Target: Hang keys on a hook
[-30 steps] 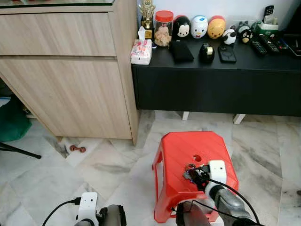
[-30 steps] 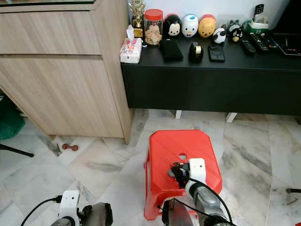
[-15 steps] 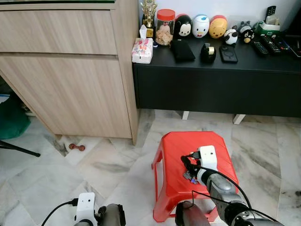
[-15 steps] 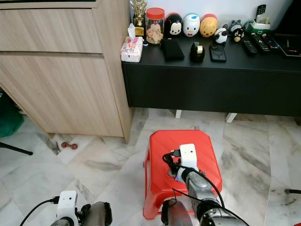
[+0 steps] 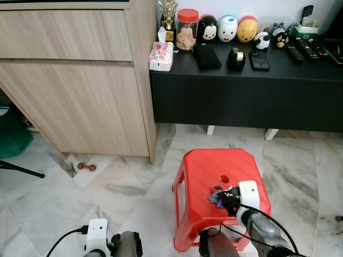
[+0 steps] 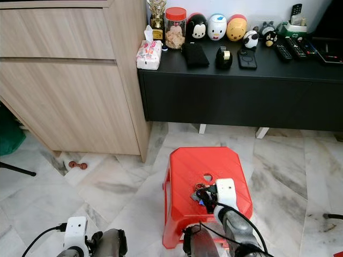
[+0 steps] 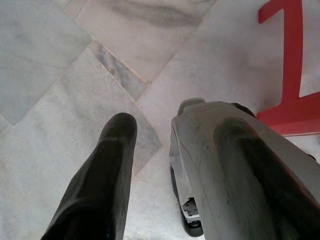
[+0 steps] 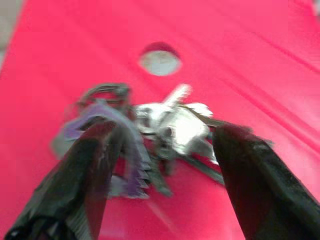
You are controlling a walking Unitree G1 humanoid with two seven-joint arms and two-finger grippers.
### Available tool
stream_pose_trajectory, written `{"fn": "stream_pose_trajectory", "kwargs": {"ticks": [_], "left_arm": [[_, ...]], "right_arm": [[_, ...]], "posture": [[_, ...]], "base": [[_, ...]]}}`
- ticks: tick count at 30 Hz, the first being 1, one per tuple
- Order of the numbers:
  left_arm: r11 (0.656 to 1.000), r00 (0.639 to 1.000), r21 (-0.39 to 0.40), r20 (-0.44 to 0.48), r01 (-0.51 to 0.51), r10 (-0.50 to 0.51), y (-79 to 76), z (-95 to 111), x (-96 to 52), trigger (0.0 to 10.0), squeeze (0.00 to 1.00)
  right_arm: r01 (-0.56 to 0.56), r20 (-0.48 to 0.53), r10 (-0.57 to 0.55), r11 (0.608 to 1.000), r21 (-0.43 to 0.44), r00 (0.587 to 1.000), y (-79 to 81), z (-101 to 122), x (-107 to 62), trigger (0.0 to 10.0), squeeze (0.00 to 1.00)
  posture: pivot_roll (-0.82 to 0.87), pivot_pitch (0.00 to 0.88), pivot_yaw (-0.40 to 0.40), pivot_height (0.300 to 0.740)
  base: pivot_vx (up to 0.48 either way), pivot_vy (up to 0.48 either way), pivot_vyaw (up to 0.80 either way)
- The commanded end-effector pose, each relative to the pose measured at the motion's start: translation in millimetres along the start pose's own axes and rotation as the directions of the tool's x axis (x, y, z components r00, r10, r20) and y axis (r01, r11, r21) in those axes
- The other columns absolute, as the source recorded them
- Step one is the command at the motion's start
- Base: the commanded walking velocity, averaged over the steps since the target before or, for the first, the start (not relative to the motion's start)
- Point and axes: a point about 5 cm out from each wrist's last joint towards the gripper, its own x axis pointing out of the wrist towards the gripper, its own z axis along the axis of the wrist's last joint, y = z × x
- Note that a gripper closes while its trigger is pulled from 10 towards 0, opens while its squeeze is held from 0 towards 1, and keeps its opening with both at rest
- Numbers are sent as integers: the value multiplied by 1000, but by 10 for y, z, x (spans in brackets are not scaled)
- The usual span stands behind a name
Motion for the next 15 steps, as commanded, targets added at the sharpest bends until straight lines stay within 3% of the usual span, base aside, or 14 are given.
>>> {"fn": "stream_pose_trajectory", "kwargs": {"ticks": [1,4,7,10,15], "left_arm": [[1000,996,13,-94,-2,3,10,-238,-66,10000,0],[1000,996,22,-94,0,2,21,-238,-68,10000,0],[999,996,33,-90,-2,5,56,-228,-68,10000,0],[999,996,42,-89,-3,7,83,-233,-74,10000,0],[999,997,48,-77,-8,12,114,-206,-70,10000,0]], "right_arm": [[27,2,-27,998,64,1000,-96,-76,-56,10000,0],[28,-9,-27,997,73,1000,-125,-146,-93,10000,0],[25,-10,-25,997,69,1000,4,-32,-2,10000,0],[20,-23,-18,996,89,1000,121,-103,5,10000,0],[4,-23,-2,996,90,1000,199,-120,14,10000,0]], "posture": [[101,104,-42,615],[110,81,-38,615],[117,49,-36,615],[127,21,-36,615],[133,66,-35,615]], "base": [[0,0,0],[0,0,0],[0,0,0],[0,0,0],[0,0,0]]}}
